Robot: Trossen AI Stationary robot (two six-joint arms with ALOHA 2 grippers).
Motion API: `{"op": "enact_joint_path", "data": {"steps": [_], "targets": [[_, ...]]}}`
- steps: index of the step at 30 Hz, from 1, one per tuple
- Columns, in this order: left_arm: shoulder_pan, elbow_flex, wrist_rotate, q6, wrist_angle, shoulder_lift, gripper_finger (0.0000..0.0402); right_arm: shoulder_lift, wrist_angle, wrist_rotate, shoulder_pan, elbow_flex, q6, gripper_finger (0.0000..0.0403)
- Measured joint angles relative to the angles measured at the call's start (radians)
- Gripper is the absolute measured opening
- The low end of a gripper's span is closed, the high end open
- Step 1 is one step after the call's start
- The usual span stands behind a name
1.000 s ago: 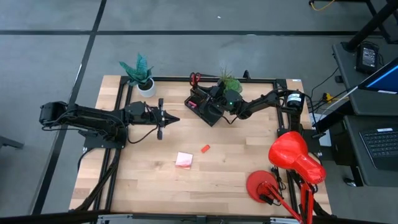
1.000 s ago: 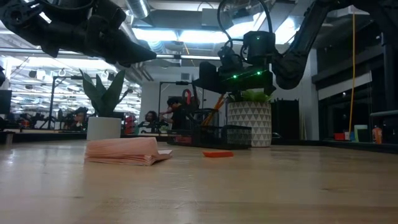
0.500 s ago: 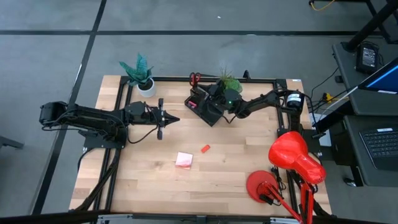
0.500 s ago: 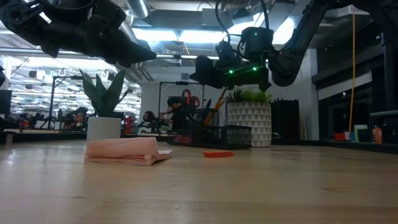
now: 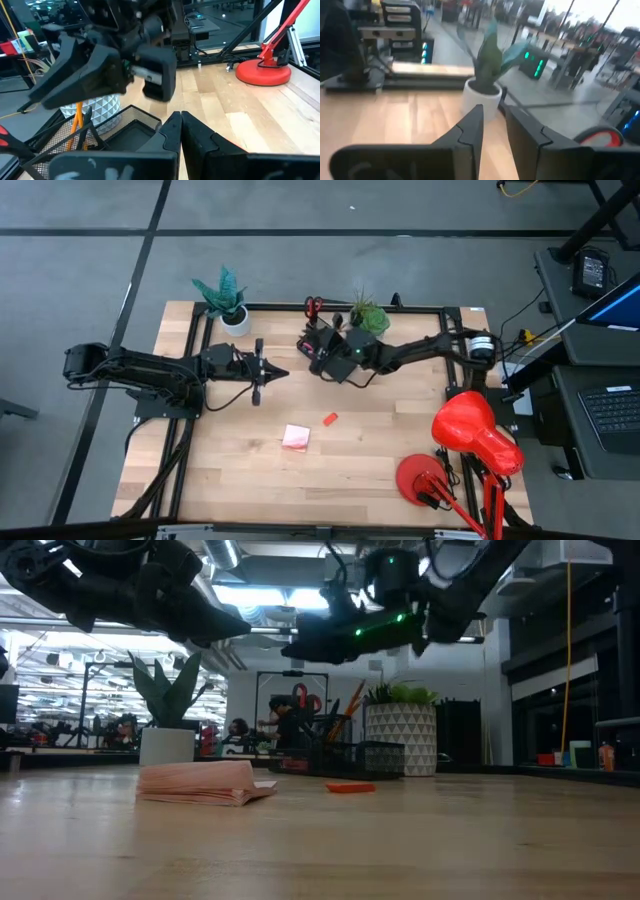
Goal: Pick and place office supplies into organizer
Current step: Put the orange eraser into the black desk organizer
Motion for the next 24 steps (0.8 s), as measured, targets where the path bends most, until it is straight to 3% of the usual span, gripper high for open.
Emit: {"op": "enact_joint_path", "data": {"steps": [4, 9, 12, 18, 24], "targets": [[-0.020, 0.000, 0.001, 0.001, 0.001, -0.004, 0.0006, -0.109, -0.220, -0.023, 0.020, 0.000, 0.036, 0.0087], [-0.037, 0.000, 0.001, 0.001, 0.005, -0.004, 0.0006, -0.230, -0.401, -0.139, 0.047, -0.009, 0.055, 0.0078], [-0.043, 0.000, 0.000, 0.001, 0.006, -0.004, 0.0006, -0.304, -0.395, -0.142, 0.066, -0.080, 0.059, 0.0059], [-0.043, 0.000, 0.000, 0.001, 0.011, -0.005, 0.0006, -0.499, -0.219, -0.141, 0.105, -0.335, 0.089, 0.0009], [-0.054, 0.029, 0.018, -0.011, -0.030, -0.002, 0.0002, -0.659, -0.078, -0.141, 0.153, -0.549, 0.106, 0.0014]]}}
